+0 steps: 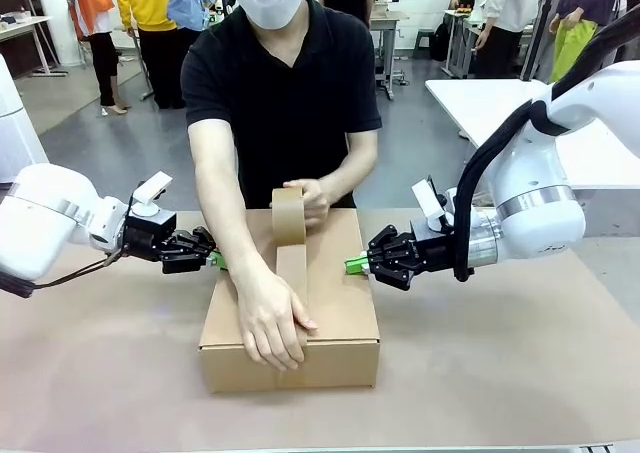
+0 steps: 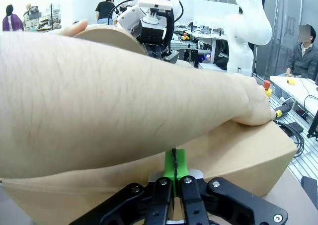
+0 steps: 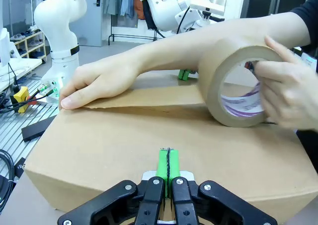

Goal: Wrap the clocks to prevent damage.
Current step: After the human seals the box with tape, release both hands from the side flaps of the Package Box.

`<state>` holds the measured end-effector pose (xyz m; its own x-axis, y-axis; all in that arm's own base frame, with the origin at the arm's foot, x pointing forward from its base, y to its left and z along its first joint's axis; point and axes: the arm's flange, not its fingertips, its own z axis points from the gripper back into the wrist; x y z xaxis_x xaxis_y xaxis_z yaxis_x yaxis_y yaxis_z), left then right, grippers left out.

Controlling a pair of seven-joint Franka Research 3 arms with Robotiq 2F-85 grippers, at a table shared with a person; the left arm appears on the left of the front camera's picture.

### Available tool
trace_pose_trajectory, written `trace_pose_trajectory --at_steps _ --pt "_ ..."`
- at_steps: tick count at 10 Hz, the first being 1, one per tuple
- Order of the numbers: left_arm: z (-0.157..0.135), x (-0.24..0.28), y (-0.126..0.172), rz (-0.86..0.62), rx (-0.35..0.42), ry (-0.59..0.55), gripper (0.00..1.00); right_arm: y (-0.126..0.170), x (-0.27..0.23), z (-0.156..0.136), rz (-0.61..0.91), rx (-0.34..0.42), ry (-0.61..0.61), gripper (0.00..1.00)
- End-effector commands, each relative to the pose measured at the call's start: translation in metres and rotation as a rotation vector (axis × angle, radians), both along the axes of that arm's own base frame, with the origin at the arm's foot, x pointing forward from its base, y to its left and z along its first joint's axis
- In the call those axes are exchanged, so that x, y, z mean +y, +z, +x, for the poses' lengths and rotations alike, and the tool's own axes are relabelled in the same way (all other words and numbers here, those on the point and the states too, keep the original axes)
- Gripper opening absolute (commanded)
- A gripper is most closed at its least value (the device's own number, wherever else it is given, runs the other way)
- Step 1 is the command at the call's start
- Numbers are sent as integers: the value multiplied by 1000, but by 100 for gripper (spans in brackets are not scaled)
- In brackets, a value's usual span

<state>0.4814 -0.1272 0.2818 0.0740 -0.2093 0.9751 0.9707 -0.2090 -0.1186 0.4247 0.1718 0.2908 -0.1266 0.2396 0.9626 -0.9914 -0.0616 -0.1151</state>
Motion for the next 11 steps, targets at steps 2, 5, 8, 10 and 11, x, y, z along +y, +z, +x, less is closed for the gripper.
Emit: trace_pose_trajectory --at_steps 2,5,8,10,11 --pt "1 -1 -1 8 -4 3 0 -3 1 0 -4 -1 -4 1" --pt "1 -1 -1 8 -4 3 0 -3 1 0 -4 -1 -4 1" --pt "1 -1 -1 8 -4 3 0 -3 1 0 -4 -1 -4 1" --pt "1 -1 -1 8 -4 3 0 -3 1 0 -4 -1 -4 1" --pt "1 -1 -1 8 -4 3 0 -3 1 0 -4 -1 -4 1"
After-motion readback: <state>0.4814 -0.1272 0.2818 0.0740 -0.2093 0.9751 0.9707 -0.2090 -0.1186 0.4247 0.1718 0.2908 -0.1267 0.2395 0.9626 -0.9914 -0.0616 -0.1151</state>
